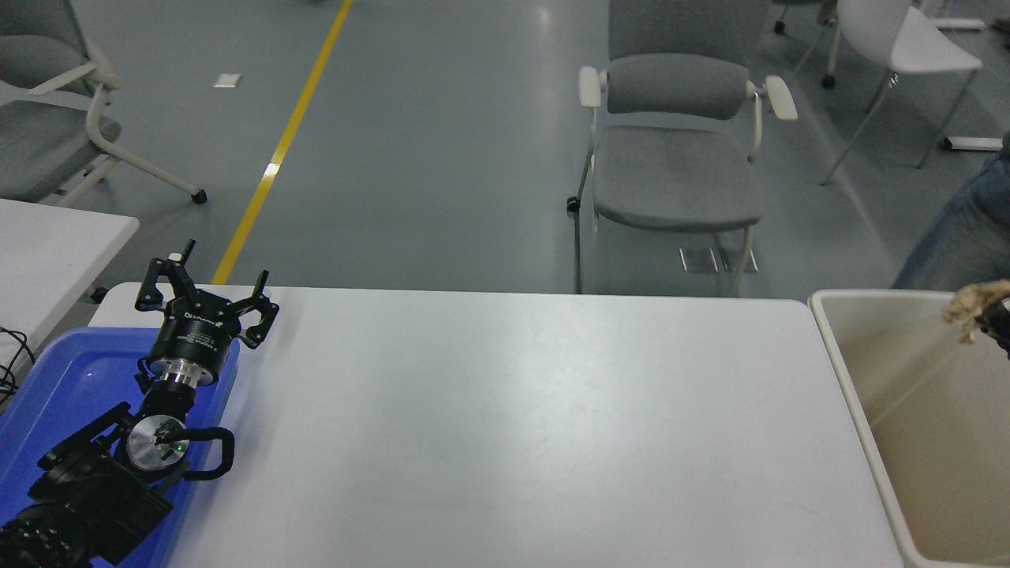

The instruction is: Clean the table surface

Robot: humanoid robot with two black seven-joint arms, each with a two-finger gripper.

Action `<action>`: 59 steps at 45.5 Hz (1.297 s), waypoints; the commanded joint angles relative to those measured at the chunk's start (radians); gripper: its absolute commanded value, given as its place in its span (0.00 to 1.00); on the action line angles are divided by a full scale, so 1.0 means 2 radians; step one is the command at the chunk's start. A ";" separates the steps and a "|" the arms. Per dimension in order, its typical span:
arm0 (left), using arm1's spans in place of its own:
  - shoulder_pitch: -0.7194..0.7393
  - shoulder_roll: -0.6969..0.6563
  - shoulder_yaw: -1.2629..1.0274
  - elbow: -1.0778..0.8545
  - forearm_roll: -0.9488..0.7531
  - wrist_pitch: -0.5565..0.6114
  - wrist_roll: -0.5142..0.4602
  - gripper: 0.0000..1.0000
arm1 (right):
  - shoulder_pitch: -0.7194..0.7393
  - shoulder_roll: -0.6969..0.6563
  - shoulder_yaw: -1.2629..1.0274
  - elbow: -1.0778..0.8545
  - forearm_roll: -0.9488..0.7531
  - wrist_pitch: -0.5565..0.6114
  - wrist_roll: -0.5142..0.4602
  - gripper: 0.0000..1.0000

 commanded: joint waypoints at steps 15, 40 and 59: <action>-0.001 0.000 0.000 0.000 0.000 0.000 -0.001 1.00 | -0.020 0.073 0.000 -0.064 0.087 -0.106 -0.001 0.00; -0.001 0.000 0.000 0.000 0.000 0.000 -0.001 1.00 | -0.011 0.083 0.005 -0.063 0.087 -0.111 0.000 0.26; -0.001 0.000 0.000 0.000 0.000 0.000 -0.001 1.00 | 0.000 0.083 0.010 -0.060 0.087 -0.108 0.000 1.00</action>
